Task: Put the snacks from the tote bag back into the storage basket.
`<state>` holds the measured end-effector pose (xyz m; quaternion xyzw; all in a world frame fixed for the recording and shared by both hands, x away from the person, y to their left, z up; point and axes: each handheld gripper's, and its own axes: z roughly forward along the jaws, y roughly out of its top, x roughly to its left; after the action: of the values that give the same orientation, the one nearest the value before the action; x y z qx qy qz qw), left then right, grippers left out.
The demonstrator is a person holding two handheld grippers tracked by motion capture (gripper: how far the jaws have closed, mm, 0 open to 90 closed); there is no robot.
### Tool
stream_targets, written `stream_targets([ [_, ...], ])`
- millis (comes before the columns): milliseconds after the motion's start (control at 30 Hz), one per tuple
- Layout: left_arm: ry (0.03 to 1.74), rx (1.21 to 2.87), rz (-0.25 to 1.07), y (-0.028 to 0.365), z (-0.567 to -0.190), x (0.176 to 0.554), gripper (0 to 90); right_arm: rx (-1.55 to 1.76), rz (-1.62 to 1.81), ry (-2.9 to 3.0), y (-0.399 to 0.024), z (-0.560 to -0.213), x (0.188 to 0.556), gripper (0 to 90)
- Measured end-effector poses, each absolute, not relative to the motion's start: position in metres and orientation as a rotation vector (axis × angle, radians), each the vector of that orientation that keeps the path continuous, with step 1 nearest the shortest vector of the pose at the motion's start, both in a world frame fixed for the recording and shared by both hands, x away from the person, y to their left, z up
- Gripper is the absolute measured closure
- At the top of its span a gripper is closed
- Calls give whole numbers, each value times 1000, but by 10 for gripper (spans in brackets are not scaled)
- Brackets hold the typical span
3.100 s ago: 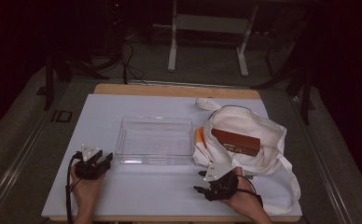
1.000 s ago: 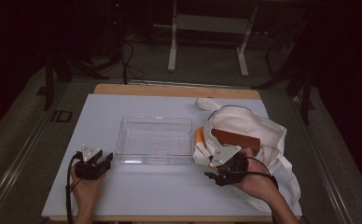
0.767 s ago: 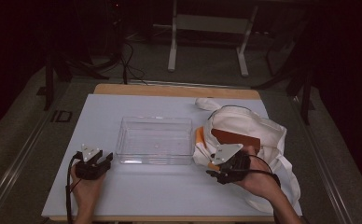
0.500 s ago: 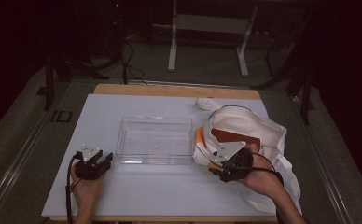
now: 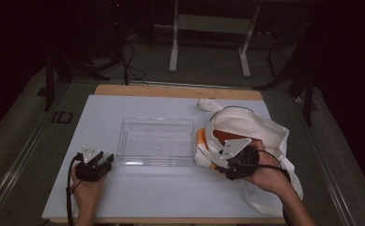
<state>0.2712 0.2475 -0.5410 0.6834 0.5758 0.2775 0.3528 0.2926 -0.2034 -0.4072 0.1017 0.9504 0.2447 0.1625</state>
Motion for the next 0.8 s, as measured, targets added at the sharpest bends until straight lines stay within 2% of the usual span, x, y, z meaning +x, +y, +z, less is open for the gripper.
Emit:
stream_targets([
  [800, 1488, 1771, 716, 247, -541, 271, 556, 319, 641, 2705, -220, -399, 307, 444],
])
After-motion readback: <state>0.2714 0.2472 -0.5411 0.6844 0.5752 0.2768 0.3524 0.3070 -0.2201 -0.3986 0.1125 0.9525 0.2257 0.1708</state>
